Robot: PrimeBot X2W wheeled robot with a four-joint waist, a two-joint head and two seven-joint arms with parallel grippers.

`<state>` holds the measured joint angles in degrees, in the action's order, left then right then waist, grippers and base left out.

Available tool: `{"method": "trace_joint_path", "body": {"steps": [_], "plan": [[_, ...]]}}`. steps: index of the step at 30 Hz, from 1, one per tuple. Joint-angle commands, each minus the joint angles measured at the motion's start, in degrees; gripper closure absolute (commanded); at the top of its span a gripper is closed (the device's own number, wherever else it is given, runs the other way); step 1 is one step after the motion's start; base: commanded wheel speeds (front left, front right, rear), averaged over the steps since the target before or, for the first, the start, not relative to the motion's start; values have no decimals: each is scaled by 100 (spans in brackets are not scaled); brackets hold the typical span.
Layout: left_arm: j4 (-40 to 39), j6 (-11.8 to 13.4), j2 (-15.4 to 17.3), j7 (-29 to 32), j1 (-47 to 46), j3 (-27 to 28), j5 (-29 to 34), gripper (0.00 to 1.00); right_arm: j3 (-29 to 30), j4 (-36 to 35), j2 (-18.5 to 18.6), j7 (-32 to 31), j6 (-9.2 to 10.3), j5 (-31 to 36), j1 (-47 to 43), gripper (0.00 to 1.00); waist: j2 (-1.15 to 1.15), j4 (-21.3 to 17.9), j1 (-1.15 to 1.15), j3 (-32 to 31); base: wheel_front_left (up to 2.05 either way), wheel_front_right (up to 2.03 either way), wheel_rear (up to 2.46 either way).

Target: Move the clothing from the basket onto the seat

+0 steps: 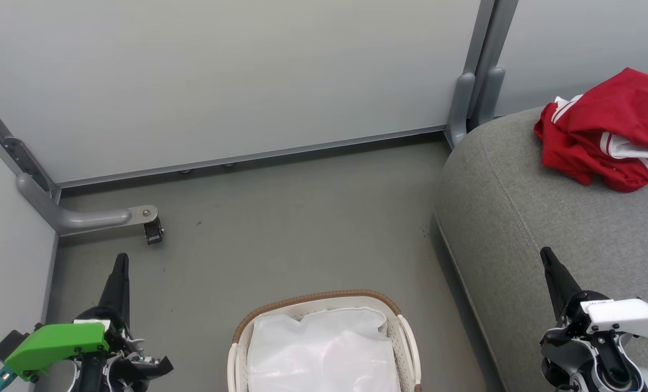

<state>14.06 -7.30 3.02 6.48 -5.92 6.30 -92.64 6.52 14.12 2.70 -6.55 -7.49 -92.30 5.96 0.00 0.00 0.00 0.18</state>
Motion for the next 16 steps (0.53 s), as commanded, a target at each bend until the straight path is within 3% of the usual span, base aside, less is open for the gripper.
{"method": "trace_joint_path", "body": {"steps": [1,16], "plan": [[-8,-36,9,2,-59,22,14,100,12,-21,34,-16,0,-22,50,100,0,0,0,0,0,0,0],[-8,-36,3,10,-60,25,21,100,12,-21,33,-16,0,-22,50,100,0,0,0,0,0,0,0]]}}
